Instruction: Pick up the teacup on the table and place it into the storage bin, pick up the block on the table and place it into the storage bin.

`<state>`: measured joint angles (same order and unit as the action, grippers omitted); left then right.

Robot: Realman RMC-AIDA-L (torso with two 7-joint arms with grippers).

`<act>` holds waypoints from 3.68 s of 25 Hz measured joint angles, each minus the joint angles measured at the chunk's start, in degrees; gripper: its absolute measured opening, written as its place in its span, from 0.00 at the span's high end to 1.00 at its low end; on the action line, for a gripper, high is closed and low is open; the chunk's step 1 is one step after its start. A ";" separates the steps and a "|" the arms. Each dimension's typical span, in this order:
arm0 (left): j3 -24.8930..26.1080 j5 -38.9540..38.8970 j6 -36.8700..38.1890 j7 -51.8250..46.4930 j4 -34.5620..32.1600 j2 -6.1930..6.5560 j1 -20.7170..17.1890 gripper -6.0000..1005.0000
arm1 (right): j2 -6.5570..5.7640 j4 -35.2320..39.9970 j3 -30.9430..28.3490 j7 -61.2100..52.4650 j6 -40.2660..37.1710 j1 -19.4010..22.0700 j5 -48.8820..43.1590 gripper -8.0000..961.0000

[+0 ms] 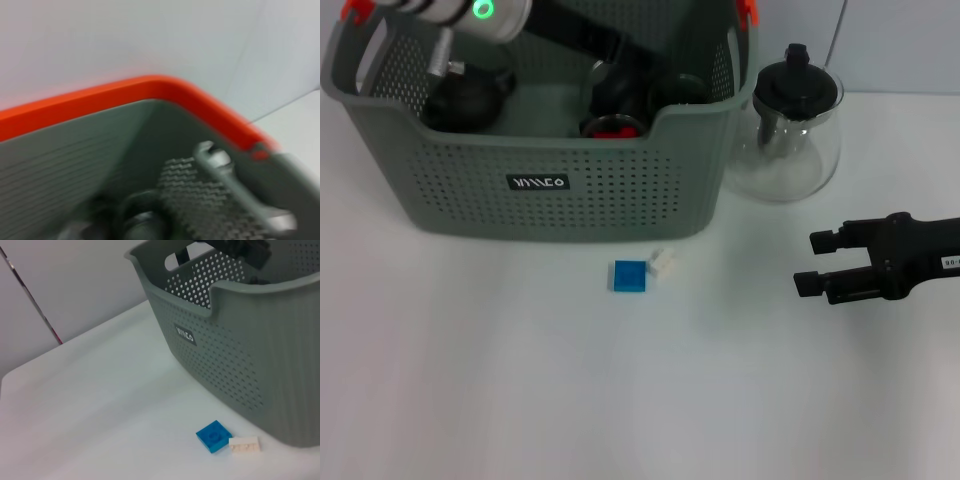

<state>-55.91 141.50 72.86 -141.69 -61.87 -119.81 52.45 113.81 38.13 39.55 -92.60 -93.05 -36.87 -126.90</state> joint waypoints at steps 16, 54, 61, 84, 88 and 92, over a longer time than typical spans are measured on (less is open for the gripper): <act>-6.02 -19.72 34.14 25.78 -24.80 -4.82 -19.12 0.18 | 0.06 -0.25 -2.37 0.29 0.52 0.42 0.17 0.13; -29.16 5.67 -4.47 20.42 2.46 -4.82 -12.45 0.20 | -0.10 -0.31 -3.26 -2.65 1.21 0.56 -0.11 0.13; -29.47 6.22 -6.56 20.43 3.17 -4.82 -12.29 0.20 | -0.15 -0.34 -3.25 -2.59 1.21 0.58 -0.11 0.13; -31.10 6.62 -12.06 20.40 10.48 -4.82 -8.93 0.21 | -0.17 -0.34 -3.15 -2.36 1.77 0.66 -0.10 0.13; -31.10 6.61 -12.14 20.40 10.69 -4.82 -8.78 0.21 | -0.17 -0.33 -3.19 -2.30 1.77 0.70 -0.10 0.13; -31.10 6.60 -11.51 20.41 10.69 -4.78 -8.77 0.21 | -0.17 -0.34 -3.23 -2.20 1.76 0.78 -0.11 0.13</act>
<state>-87.00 148.10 61.35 -121.29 -51.18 -124.58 43.69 113.64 37.79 36.32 -94.81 -91.29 -36.09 -127.00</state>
